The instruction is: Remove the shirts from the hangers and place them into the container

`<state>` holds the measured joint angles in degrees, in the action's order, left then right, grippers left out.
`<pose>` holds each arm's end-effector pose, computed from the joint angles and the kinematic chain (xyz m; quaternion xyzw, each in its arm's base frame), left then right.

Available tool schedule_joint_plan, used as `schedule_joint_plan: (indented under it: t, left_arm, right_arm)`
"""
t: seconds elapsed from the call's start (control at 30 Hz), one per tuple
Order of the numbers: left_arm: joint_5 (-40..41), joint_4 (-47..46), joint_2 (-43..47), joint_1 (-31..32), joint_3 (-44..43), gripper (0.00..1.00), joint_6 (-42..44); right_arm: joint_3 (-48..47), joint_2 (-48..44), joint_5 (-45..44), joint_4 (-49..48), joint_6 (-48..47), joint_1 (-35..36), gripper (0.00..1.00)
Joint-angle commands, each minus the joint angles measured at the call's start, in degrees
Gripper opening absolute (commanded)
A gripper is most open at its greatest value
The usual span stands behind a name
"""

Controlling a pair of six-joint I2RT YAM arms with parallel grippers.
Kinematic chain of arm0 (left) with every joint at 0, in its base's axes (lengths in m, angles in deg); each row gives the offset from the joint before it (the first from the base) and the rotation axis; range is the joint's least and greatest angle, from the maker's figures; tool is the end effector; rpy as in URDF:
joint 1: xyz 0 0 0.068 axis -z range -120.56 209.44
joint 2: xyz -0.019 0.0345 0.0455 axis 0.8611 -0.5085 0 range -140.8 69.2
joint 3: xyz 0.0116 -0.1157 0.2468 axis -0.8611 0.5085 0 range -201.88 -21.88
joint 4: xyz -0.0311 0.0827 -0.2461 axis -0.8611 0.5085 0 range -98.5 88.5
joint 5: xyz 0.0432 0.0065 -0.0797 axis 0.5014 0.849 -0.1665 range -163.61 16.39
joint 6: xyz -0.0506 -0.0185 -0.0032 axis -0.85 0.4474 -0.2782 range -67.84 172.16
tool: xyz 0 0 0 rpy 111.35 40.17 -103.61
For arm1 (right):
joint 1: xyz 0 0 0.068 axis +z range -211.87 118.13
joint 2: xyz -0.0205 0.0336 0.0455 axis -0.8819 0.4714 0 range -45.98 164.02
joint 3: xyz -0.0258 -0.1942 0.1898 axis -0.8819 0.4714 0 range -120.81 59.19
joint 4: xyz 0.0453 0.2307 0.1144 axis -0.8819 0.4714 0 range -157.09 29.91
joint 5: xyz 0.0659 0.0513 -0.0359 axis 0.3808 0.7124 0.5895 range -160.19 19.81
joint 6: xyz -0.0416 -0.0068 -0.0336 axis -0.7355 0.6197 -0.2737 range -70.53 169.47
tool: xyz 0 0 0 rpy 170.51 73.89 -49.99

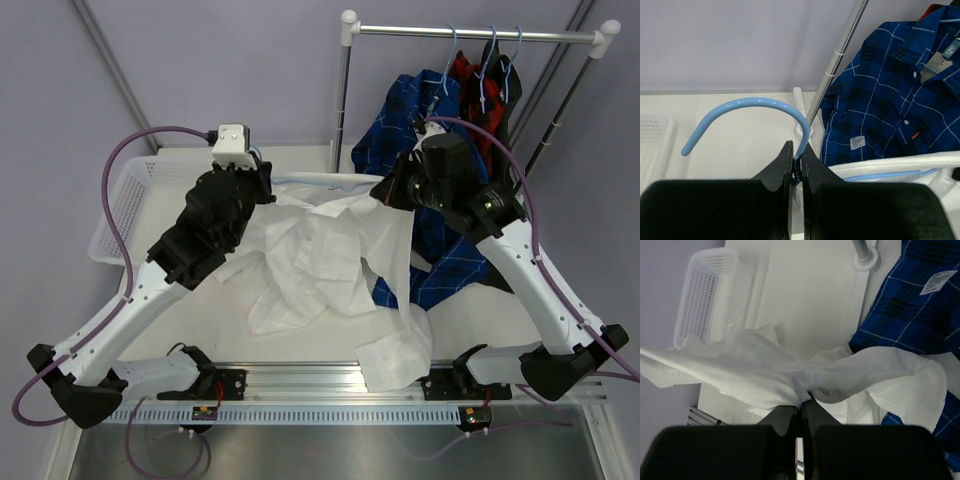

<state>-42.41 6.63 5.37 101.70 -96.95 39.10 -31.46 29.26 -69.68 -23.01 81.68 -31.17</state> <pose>0.1874 -0.1454 0.4499 -0.0003 0.7274 -0.1312 0.6736 0.2312 0.1377 0.4391 0.0090 0.8601 0.2694 0.4331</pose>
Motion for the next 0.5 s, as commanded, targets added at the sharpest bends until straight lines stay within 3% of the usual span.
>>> schedule_joint_plan:
  t: [0.0, 0.47]
  left_arm:
    - [13.10, 3.06, 5.38, -5.70, 1.23, 0.00, 9.01]
    - [7.92, 2.18, 11.27, -12.29, 5.72, 0.00, 10.16]
  right_arm:
    - [-3.21, -2.82, -5.97, 7.43, -4.78, -6.08, 0.00]
    - [-2.42, -4.05, 10.29, 9.80, -12.24, -17.95, 0.00]
